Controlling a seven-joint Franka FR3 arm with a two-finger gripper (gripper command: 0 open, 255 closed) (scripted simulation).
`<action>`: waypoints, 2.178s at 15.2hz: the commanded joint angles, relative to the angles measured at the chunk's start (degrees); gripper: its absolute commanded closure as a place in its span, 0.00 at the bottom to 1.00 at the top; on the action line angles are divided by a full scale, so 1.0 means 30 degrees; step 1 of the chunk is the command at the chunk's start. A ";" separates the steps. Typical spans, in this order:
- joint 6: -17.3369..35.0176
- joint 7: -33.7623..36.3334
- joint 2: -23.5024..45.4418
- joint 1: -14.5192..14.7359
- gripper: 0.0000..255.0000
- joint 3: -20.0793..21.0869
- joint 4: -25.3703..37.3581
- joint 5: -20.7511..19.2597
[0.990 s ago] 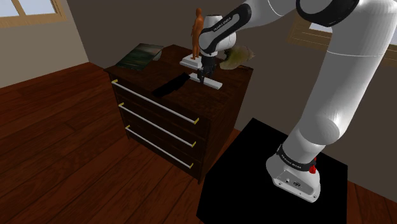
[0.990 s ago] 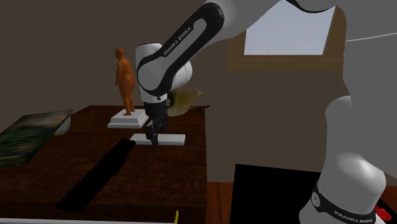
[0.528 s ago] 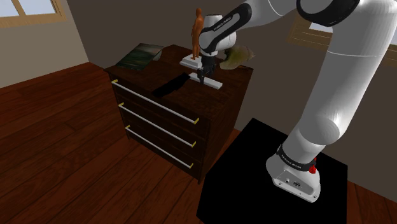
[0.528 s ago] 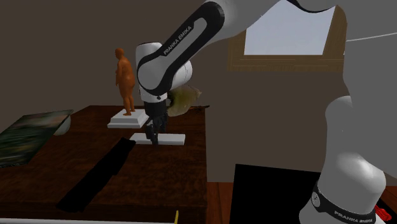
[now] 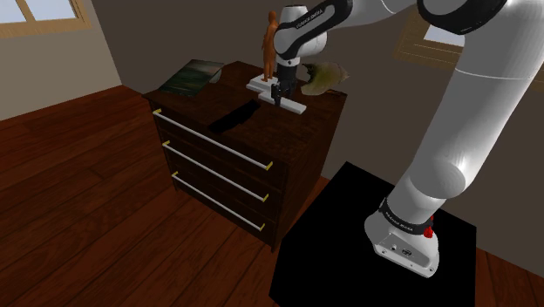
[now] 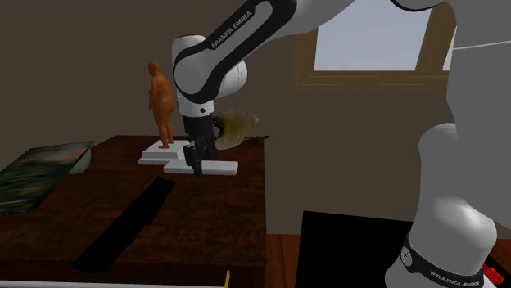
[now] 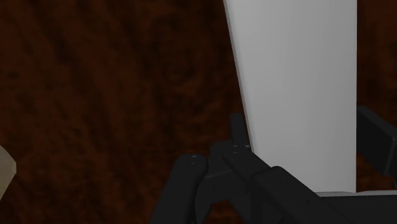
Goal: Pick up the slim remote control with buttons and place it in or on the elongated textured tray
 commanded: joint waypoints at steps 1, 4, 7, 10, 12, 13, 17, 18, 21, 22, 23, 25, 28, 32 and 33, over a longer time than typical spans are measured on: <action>-0.0474 0.0021 -0.0279 0.0010 1.00 -0.0007 0.0195 -0.0041; -0.1186 0.0043 -0.0615 0.0021 1.00 -0.0013 0.0573 -0.0087; -0.1902 0.0061 -0.0918 0.0030 1.00 -0.0017 0.0989 -0.0128; -0.2624 0.0075 -0.1188 0.0037 1.00 -0.0019 0.1443 -0.0162; -0.3109 0.0083 -0.1349 0.0042 1.00 -0.0020 0.1767 -0.0182; -0.3351 0.0086 -0.1424 0.0044 1.00 -0.0020 0.1935 -0.0191; -0.3696 0.0966 -0.1348 0.0520 1.00 0.0374 0.2342 -0.0224; -0.3740 0.1400 -0.1244 0.0756 1.00 0.0568 0.2483 -0.0235; -0.3906 0.2688 -0.0832 0.1460 1.00 0.1139 0.3040 -0.0272; -0.3974 0.3111 -0.0661 0.1695 1.00 0.1322 0.3271 -0.0286; -0.4048 0.3532 -0.0473 0.1930 1.00 0.1502 0.3526 -0.0303; -0.4217 0.4363 -0.0047 0.2402 1.00 0.1849 0.4106 -0.0344; -0.4530 0.5583 0.0717 0.3113 1.00 0.2338 0.5159 -0.0426; -0.4683 0.6760 0.1678 0.3830 1.00 0.2772 0.6248 -0.0540; -0.4446 0.6766 0.1736 0.3830 1.00 0.2771 0.6069 -0.0544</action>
